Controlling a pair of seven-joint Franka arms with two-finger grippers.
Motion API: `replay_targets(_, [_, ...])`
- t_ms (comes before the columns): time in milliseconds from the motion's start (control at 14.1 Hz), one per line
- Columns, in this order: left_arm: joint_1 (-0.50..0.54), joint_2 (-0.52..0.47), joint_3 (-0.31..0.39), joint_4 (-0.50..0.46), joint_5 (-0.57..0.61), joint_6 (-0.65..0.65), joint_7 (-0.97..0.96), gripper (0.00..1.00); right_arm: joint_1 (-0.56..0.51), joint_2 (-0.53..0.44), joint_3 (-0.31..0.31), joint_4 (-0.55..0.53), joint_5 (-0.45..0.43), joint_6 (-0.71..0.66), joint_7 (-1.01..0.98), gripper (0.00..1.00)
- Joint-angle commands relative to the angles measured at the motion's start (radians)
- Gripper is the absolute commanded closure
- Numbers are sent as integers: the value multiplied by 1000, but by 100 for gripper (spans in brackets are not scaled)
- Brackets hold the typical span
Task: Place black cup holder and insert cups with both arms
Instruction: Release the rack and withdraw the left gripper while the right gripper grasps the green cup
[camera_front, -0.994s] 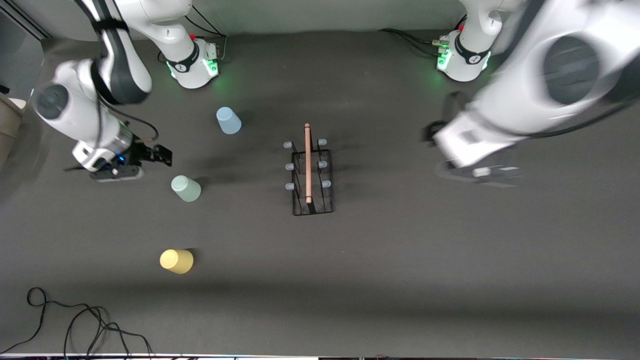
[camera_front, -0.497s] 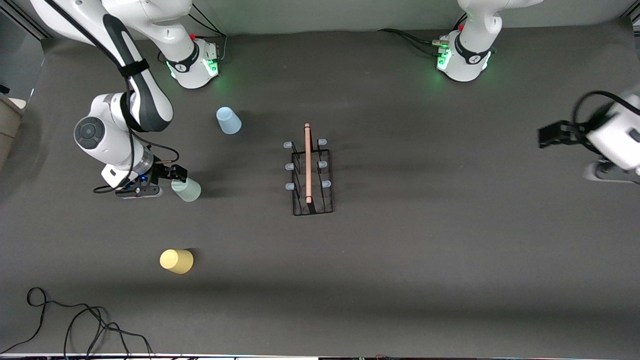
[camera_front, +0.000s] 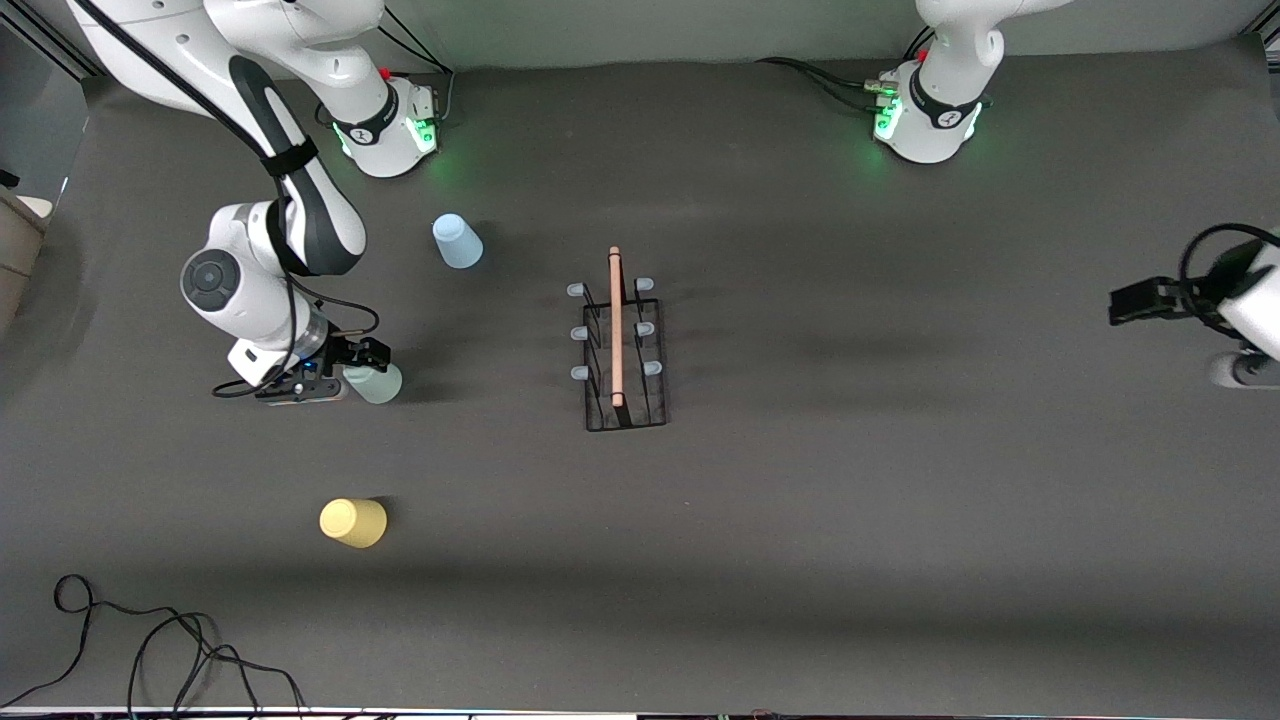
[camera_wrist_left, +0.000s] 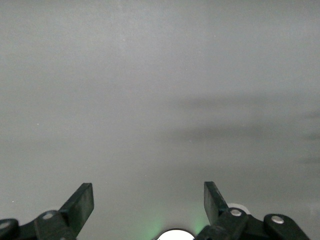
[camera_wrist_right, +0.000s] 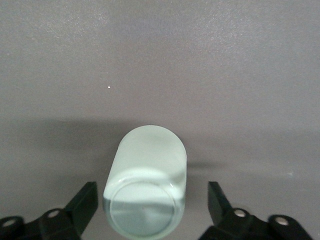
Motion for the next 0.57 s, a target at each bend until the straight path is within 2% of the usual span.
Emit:
replay_targets(0, [-9, -107, -2, -124, -19, 41, 7, 1, 10, 9, -5, 7, 22, 16, 7, 64])
replay_targets(71, [-8, -121, -3, -147, -25, 52, 7, 1, 10, 6, -5, 7, 22, 11, 7, 72])
replay_targets(213, [-8, -121, -3, -142, -26, 32, 8, 1, 11, -37, -5, 13, 22, -10, 7, 72])
replay_targets(355, [-8, -121, -3, -139, -26, 29, 8, 0, 12, -124, -3, 68, 22, -172, 9, 72])
replay_targets(497, [-11, -120, -3, -136, -26, 32, 8, 0, 18, -186, -2, 182, 22, -390, 9, 72])
